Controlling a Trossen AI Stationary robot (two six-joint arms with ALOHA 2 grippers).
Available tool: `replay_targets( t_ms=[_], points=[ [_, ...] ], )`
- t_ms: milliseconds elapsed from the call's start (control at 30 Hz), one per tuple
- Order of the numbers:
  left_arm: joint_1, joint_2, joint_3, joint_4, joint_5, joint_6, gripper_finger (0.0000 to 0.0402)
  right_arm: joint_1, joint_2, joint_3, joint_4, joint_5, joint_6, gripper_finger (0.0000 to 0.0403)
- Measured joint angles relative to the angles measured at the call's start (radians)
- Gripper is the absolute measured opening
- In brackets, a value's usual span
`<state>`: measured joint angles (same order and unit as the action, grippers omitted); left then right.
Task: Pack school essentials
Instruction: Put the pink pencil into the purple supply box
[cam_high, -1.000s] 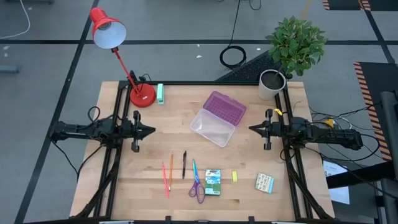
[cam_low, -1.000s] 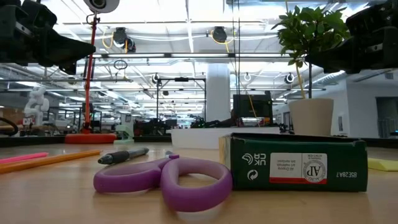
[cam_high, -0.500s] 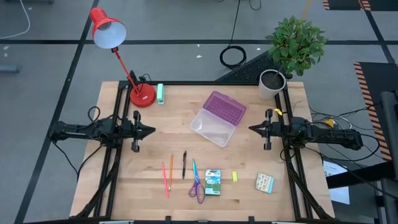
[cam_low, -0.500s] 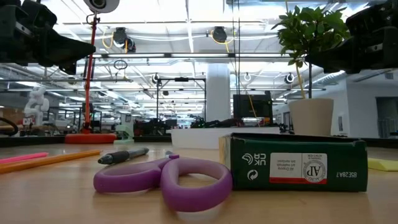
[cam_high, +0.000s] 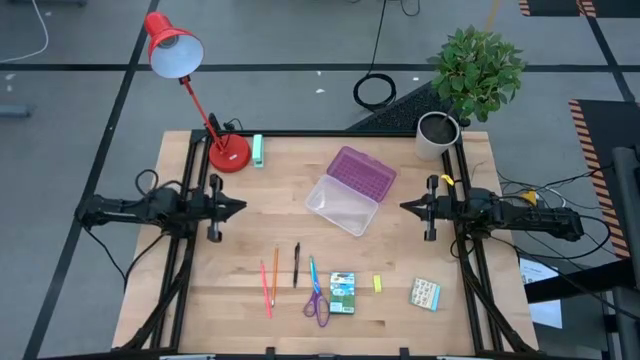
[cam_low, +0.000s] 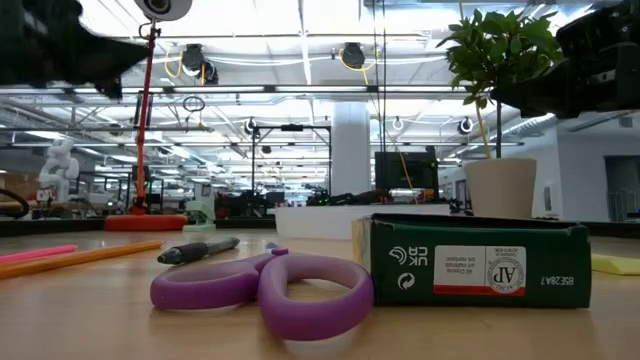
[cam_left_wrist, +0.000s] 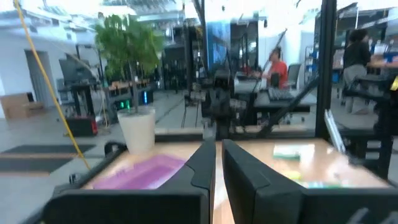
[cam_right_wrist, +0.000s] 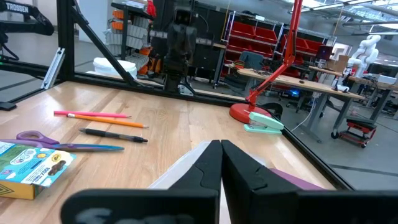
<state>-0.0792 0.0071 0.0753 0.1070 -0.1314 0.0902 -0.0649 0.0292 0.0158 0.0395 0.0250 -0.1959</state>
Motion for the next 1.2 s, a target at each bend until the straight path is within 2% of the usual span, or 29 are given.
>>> replay_targets(
  t_ms=[233, 800, 1200],
  points=[
    [0.000, 0.079, 0.234, -0.159, -0.008, -0.078, 0.0033, 0.000, 0.000, 0.000, 0.000, 0.000, 0.000, 0.0000],
    [0.000, 0.586, 0.880, -0.618, 0.008, -0.043, 0.0033, 0.000, 0.000, 0.000, 0.000, 0.000, 0.001, 0.0000],
    [0.000, 0.823, 1.295, -0.973, 0.011, -0.102, 0.0033, 0.000, 0.000, 0.000, 0.000, 0.000, 0.057, 0.0000]
  ],
)
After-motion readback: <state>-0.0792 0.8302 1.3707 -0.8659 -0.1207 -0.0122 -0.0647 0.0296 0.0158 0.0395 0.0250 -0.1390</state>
